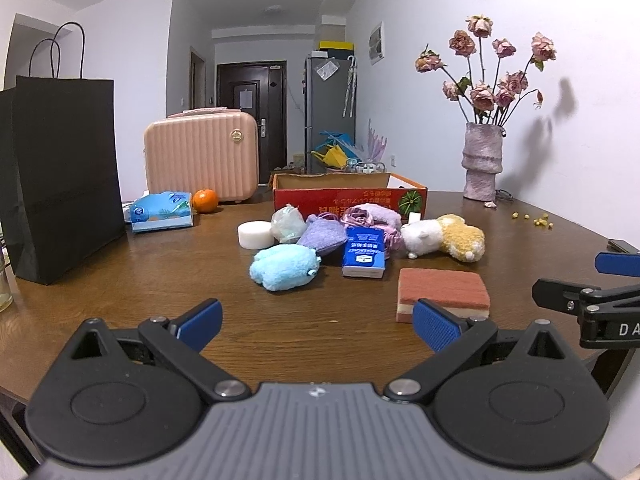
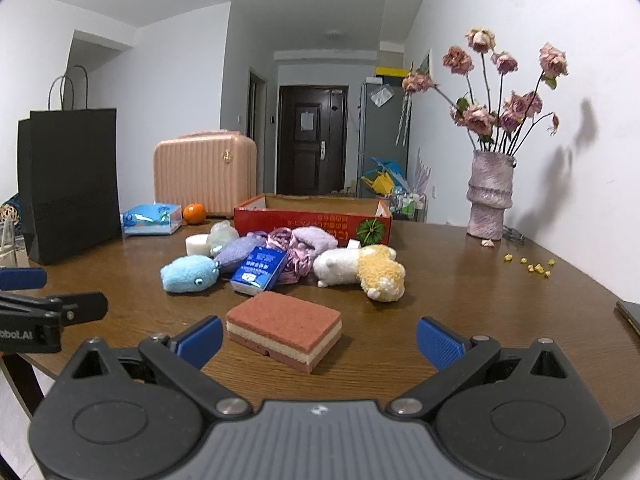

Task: Organize soft objects
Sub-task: 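Move the right tool to the pink sponge and close on it while the left tool approaches the light-blue plush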

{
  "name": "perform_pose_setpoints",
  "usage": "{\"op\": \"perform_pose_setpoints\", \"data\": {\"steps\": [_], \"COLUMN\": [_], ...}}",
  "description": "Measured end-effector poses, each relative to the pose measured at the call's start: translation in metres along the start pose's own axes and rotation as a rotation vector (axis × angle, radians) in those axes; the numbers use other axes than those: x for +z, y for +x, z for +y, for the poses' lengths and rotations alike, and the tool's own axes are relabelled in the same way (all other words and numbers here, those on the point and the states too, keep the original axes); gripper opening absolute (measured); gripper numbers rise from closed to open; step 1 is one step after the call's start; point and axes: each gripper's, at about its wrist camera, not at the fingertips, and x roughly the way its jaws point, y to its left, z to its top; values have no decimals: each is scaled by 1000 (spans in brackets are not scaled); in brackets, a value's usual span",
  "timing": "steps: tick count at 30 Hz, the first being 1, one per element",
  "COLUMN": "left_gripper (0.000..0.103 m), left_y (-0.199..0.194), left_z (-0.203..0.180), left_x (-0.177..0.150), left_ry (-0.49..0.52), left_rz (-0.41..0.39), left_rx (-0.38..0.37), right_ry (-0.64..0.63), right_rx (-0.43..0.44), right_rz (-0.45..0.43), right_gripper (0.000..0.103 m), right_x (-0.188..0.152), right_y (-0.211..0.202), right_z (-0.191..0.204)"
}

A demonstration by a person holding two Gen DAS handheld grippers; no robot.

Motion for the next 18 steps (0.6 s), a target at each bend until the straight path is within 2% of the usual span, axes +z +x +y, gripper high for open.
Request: {"op": "perform_pose_setpoints", "data": {"steps": [12, 18], "left_gripper": [103, 103], "left_y": [31, 44], "left_z": [11, 15], "left_x": [-5, -5], "left_ry": [-26, -37], "left_rz": [47, 70], "left_rx": [22, 25], "right_ry": [-22, -55], "right_rx": [49, 45], "right_rz": [60, 94], "right_gripper": [103, 103], "right_x": [0, 4], "right_y": [52, 74], "right_z": [1, 4]}}
